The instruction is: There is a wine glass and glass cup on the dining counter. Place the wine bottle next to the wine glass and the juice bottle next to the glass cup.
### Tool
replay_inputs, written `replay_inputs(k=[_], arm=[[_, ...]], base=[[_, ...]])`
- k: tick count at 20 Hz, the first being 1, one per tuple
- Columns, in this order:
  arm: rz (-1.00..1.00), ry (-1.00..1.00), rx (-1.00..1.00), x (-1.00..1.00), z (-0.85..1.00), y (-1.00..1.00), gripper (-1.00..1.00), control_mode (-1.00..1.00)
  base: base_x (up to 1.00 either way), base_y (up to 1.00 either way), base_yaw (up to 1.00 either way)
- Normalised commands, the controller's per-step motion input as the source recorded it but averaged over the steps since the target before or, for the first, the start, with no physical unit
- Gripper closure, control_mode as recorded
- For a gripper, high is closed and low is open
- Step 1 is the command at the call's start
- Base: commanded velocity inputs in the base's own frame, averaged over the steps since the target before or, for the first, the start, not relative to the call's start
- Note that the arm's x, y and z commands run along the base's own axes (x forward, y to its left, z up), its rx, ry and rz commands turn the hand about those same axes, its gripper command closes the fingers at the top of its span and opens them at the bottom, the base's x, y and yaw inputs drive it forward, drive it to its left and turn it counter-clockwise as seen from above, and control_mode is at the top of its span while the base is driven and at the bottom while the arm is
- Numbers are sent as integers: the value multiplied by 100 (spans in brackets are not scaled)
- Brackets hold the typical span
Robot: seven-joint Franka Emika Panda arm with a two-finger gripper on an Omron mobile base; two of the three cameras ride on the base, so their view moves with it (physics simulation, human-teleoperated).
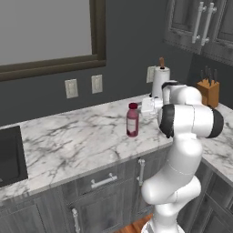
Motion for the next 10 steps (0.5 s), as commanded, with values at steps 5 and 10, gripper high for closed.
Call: replay_inputs(k=[5, 10], arm=[[0, 0, 0, 12, 0, 9, -100, -100], [0, 0, 0, 13, -6, 4, -100, -100]], base=[[0, 0, 0], [0, 0, 0]])
